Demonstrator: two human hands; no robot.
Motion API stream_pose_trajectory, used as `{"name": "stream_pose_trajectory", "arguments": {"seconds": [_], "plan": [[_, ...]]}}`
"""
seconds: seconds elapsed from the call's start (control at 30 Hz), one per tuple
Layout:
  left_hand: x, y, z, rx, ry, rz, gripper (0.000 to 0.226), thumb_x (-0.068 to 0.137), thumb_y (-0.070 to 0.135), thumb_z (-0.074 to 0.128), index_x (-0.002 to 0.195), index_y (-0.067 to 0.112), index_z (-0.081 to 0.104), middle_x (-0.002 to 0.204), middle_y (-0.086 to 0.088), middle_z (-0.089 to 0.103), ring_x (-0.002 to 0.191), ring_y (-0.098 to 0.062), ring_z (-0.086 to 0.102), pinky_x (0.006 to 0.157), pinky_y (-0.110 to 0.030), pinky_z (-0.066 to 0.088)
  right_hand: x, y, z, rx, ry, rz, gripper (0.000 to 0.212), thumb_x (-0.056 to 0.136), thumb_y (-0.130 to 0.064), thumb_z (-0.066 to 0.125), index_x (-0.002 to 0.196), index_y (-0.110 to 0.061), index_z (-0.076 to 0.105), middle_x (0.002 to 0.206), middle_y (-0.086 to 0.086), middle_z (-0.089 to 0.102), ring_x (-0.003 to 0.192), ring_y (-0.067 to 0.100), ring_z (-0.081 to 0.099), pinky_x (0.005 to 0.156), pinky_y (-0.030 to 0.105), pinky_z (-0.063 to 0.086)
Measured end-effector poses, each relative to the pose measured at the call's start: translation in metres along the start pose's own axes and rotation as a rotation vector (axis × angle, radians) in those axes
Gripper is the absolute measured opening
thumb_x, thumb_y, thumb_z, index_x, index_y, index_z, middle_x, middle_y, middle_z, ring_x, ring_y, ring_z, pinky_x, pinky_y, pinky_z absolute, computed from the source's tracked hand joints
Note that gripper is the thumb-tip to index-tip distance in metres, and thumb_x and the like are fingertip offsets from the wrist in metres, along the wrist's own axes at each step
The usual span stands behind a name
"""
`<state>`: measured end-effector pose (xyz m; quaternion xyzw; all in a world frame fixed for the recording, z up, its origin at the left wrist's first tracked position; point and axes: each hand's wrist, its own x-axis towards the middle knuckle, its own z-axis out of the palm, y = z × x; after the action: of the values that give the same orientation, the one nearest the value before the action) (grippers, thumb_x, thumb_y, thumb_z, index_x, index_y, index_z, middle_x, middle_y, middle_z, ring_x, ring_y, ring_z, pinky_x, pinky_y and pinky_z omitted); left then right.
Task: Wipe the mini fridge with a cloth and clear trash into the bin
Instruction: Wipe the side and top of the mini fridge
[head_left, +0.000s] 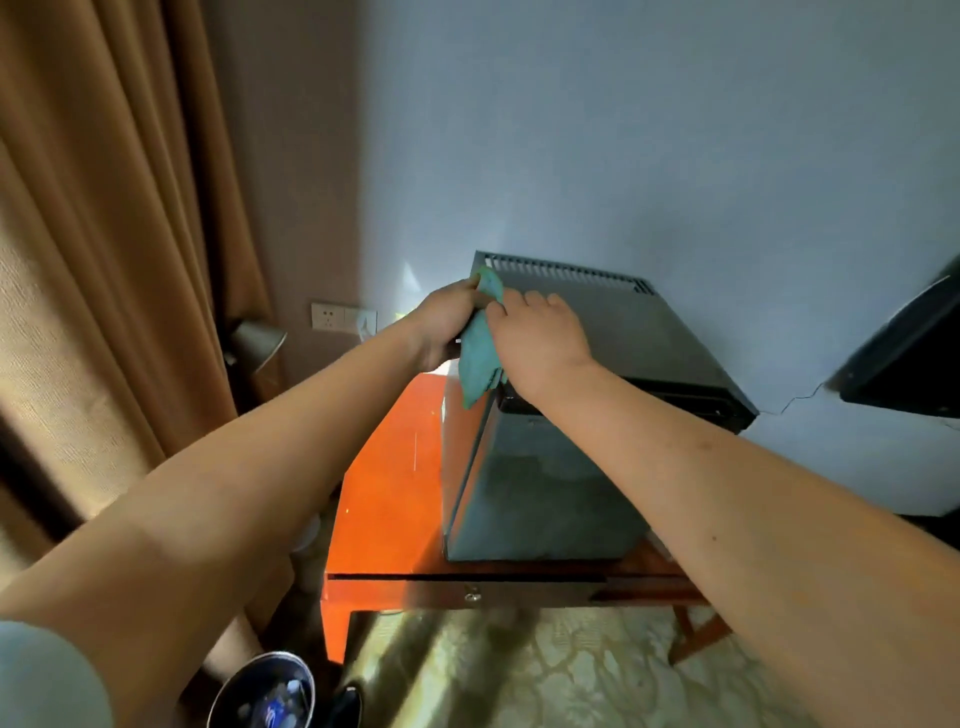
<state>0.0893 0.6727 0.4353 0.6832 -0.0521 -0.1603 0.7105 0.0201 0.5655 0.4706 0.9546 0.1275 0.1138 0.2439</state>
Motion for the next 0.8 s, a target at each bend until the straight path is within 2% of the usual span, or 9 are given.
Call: {"name": "stream_pose_trajectory", "arguments": {"seconds": [0.1,0.27,0.33,0.4,0.47,0.53,0.63,0.7,0.8], "plan": [[-0.005,0.016,0.011,0.06,0.009,0.056,0.047,0.09,0.027,0.061,0.137,0.026,0.059,0.131,-0.005,0.069,0.116,-0.025,0.069,0.097,-0.045,0.057,-0.022,0.026,-0.006,0.106,0.031,0.032,0.058,0.083,-0.01,0.067,0.137,-0.01,0.043,0.131,0.011,0.05,0.119,0.03,0.051,0.096,0.037,0.038],[-0.018,0.051,0.05,0.021,-0.059,0.113,0.032,0.098,0.014,0.059,0.129,0.019,0.063,0.113,-0.006,0.074,0.091,-0.017,0.073,0.075,-0.03,0.061,-0.055,0.082,-0.008,0.447,0.039,0.101,0.06,0.082,-0.008,0.061,0.14,-0.016,0.046,0.127,0.008,0.051,0.114,0.028,0.052,0.091,0.039,0.047],[-0.016,0.063,0.067,0.019,-0.068,0.141,0.029,0.098,0.013,0.06,0.125,0.02,0.062,0.116,-0.008,0.073,0.095,-0.019,0.072,0.077,-0.031,0.061,-0.065,0.105,-0.008,0.668,-0.054,0.104,0.062,0.079,-0.011,0.067,0.138,-0.021,0.049,0.122,0.002,0.052,0.11,0.022,0.053,0.089,0.039,0.049],[-0.011,0.073,0.084,0.011,-0.068,0.141,0.026,0.097,0.012,0.062,0.117,0.028,0.059,0.118,-0.007,0.072,0.102,-0.022,0.071,0.084,-0.036,0.062,-0.073,0.124,-0.005,0.832,-0.127,0.093,0.053,0.076,-0.02,0.077,0.125,-0.025,0.055,0.113,-0.004,0.059,0.103,0.019,0.059,0.086,0.037,0.052],[-0.005,0.079,0.102,0.02,-0.096,0.132,0.029,0.096,0.012,0.064,0.115,0.031,0.053,0.117,-0.006,0.072,0.102,-0.022,0.071,0.089,-0.041,0.061,-0.079,0.139,0.0,0.971,-0.093,0.156,0.047,0.077,-0.036,0.078,0.119,-0.029,0.059,0.106,-0.009,0.065,0.097,0.013,0.064,0.087,0.038,0.055],[0.004,0.084,0.12,0.046,-0.123,0.133,0.019,0.096,0.014,0.062,0.109,0.026,0.057,0.106,-0.004,0.073,0.089,-0.019,0.072,0.088,-0.041,0.061,-0.077,0.151,0.011,0.981,0.016,0.259,0.052,0.074,-0.055,0.071,0.12,-0.033,0.059,0.106,-0.013,0.067,0.095,0.009,0.064,0.087,0.038,0.055],[0.022,0.091,0.146,0.102,-0.164,0.126,0.014,0.097,0.015,0.058,0.11,0.019,0.062,0.089,-0.002,0.071,0.069,-0.013,0.069,0.074,-0.031,0.062,-0.063,0.166,0.036,0.847,0.107,0.376,0.073,0.061,-0.075,0.062,0.119,-0.03,0.057,0.109,-0.006,0.064,0.098,0.017,0.063,0.085,0.04,0.055],[0.039,0.095,0.16,0.138,-0.179,0.098,0.01,0.098,0.016,0.058,0.106,0.018,0.063,0.084,-0.002,0.069,0.071,-0.014,0.067,0.075,-0.03,0.062,-0.052,0.176,0.055,0.824,0.138,0.444,0.077,0.06,-0.073,0.064,0.119,-0.025,0.055,0.11,-0.003,0.064,0.098,0.021,0.063,0.084,0.042,0.056],[0.076,0.097,0.176,0.185,-0.19,0.041,0.011,0.097,0.019,0.06,0.106,0.016,0.066,0.083,-0.004,0.07,0.077,-0.017,0.068,0.089,-0.035,0.061,-0.037,0.195,0.079,0.816,0.156,0.517,0.068,0.072,-0.052,0.074,0.123,-0.014,0.05,0.115,0.006,0.059,0.102,0.027,0.059,0.082,0.04,0.053]]}}
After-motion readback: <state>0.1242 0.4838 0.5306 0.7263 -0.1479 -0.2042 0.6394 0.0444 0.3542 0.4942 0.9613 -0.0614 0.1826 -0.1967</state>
